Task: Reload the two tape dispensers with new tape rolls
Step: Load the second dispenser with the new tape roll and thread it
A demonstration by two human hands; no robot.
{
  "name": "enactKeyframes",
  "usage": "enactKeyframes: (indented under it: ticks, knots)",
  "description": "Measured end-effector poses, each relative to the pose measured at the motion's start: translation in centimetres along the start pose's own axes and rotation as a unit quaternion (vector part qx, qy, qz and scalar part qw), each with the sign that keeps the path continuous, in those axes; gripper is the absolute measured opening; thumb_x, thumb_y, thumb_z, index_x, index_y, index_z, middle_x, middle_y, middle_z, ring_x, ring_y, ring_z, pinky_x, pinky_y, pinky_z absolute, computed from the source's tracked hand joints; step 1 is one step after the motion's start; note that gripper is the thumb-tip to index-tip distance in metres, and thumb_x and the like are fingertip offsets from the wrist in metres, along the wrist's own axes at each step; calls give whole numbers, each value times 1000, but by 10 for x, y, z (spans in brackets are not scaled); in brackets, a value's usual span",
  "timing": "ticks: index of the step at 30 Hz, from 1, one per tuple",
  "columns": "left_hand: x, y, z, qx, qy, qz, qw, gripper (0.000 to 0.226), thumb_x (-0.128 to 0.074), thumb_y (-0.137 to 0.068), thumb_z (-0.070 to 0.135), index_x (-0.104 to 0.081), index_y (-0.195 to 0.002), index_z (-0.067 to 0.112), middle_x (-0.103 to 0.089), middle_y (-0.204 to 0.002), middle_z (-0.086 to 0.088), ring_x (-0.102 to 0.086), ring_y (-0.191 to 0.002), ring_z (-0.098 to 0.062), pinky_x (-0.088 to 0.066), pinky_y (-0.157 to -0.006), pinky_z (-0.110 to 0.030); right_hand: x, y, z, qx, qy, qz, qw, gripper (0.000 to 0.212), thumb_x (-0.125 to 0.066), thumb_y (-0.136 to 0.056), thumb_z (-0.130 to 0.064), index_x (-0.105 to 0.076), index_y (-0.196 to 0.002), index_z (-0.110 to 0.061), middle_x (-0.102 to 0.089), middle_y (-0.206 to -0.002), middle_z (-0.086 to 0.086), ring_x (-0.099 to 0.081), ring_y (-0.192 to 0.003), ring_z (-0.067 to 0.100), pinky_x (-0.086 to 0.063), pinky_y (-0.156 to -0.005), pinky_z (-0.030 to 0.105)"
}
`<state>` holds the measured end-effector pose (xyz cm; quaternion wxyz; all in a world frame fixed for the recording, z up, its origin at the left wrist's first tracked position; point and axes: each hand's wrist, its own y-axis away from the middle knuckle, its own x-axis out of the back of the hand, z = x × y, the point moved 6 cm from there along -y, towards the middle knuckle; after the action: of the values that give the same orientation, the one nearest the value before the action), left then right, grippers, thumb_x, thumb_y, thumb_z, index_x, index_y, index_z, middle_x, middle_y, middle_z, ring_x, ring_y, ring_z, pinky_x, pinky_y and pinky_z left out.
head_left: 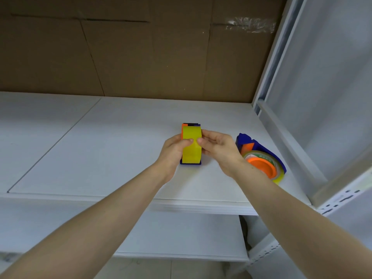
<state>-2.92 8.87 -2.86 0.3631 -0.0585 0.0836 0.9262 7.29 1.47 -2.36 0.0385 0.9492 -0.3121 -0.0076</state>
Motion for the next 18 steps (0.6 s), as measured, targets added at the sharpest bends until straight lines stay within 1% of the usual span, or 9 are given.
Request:
enactKeyframes:
  ticks: [2, 4, 7, 9, 11, 12, 14, 16, 18]
  knots:
    - [-1, 1, 0, -3, -1, 13, 1000, 17, -50, -92, 10, -65, -92, 19, -68, -90, -6, -64, -82, -20, -52, -80, -33, 0, 4, -1, 33, 23, 8, 999, 45, -59, -87, -2, -49, -130, 6, -60, -126, 21, -59, -117, 32, -50, -98, 41]
    - [-2, 0, 1, -2, -8, 29, 1000, 18, -48, -92, 12, -64, -86, 19, -65, -84, -5, -62, -75, -18, -51, -71, -29, 1, 6, -1, 63, 56, 20, 996, 44, -60, -87, -3, -50, -129, 5, -61, -124, 20, -60, -115, 31, -49, -100, 39]
    - [-3, 0, 4, 4, -37, 57, 998, 21, -43, -93, 17, -59, -81, 16, -60, -77, -6, -56, -68, -18, -46, -59, -25, -4, 15, -2, 110, 111, 14, 988, 41, -58, -89, -4, -53, -129, 1, -63, -122, 12, -62, -108, 20, -50, -96, 23]
    - [-3, -1, 5, 0, -59, 65, 996, 22, -40, -94, 18, -57, -80, 14, -58, -77, -5, -54, -68, -19, -43, -58, -25, -6, 22, 1, 121, 127, 25, 984, 41, -58, -89, -5, -54, -129, -1, -64, -121, 10, -62, -107, 18, -50, -92, 15]
    - [-3, 0, 4, -3, -66, 62, 996, 20, -39, -93, 18, -56, -85, 11, -56, -77, -5, -53, -69, -18, -42, -58, -24, -2, 23, 6, 94, 86, 49, 991, 38, -60, -88, -5, -58, -126, -1, -65, -118, 10, -62, -105, 18, -51, -86, 11]
    - [-4, 1, 4, -5, -65, 57, 996, 18, -40, -92, 20, -54, -88, 10, -56, -78, -4, -52, -68, -16, -42, -57, -24, 0, 21, 7, 59, 35, 58, 996, 34, -61, -87, -7, -61, -121, -2, -67, -116, 12, -63, -104, 21, -53, -90, 18]
    - [-6, 3, 2, -10, -70, 43, 997, 18, -43, -85, 26, -53, -87, 11, -55, -79, -4, -52, -69, -15, -43, -58, -23, 1, 11, 10, -20, -24, 74, 997, 24, -58, -89, -21, -66, -108, -9, -69, -110, 11, -65, -104, 25, -51, -97, 38]
    - [-9, 5, 2, -17, -73, 33, 997, 15, -42, -90, 22, -51, -80, 15, -54, -76, -3, -51, -67, -13, -44, -54, -18, -2, 3, 5, -55, -2, 69, 996, 26, -50, -94, -34, -66, -97, -13, -69, -104, 9, -65, -101, 26, -50, -98, 42]
    - [-9, 6, 2, -23, -66, 35, 997, 23, -37, -95, 13, -49, -75, 17, -53, -72, -1, -53, -61, -10, -42, -45, -11, -10, -1, 0, -37, 35, 61, 997, 33, -42, -98, -33, -63, -92, -9, -68, -100, 17, -65, -96, 31, -50, -96, 45]
